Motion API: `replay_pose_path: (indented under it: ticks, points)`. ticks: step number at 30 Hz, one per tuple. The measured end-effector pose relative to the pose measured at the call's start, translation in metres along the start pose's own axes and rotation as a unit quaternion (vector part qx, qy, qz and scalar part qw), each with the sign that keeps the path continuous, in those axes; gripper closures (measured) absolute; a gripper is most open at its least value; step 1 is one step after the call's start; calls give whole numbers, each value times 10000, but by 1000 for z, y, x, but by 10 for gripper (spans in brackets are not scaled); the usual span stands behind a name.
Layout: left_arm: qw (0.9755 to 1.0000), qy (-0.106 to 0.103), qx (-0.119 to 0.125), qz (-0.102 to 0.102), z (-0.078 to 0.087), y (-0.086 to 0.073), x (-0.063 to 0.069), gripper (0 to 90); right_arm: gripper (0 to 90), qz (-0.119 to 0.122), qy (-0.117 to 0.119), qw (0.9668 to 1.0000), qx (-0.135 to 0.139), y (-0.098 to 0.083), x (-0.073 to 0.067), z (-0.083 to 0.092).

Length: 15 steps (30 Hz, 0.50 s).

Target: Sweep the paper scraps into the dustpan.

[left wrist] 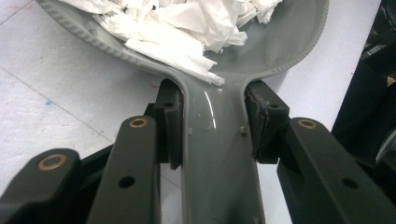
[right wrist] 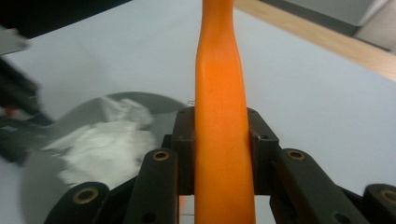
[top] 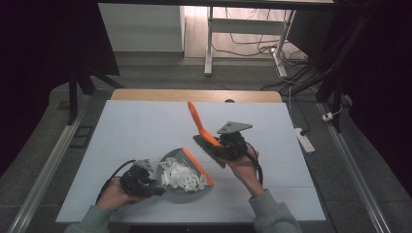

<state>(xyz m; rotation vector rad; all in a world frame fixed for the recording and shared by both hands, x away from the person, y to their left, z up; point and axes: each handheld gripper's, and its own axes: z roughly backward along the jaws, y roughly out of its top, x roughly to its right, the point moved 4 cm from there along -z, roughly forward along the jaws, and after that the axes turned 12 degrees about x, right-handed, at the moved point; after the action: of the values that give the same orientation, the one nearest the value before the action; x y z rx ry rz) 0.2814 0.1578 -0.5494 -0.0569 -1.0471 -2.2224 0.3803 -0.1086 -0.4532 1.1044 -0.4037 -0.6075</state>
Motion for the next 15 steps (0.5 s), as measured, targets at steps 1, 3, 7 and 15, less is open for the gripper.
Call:
replay_pose_path:
  ticks: [1,3,7,15]
  points:
    - [10000,-4,2,10,0,0,0,614,707,12,-146,9999,-4,-1,8,2]
    - [10000,-5,2,10,0,0,0,614,707,3,-477,9988,-80,-6,25,6]
    - [10000,-5,-1,12,0,0,0,614,707,-150,-998,9945,-284,-23,59,11]
    - [10000,1,6,6,0,0,0,614,707,-441,-1038,9910,-729,-50,77,4]
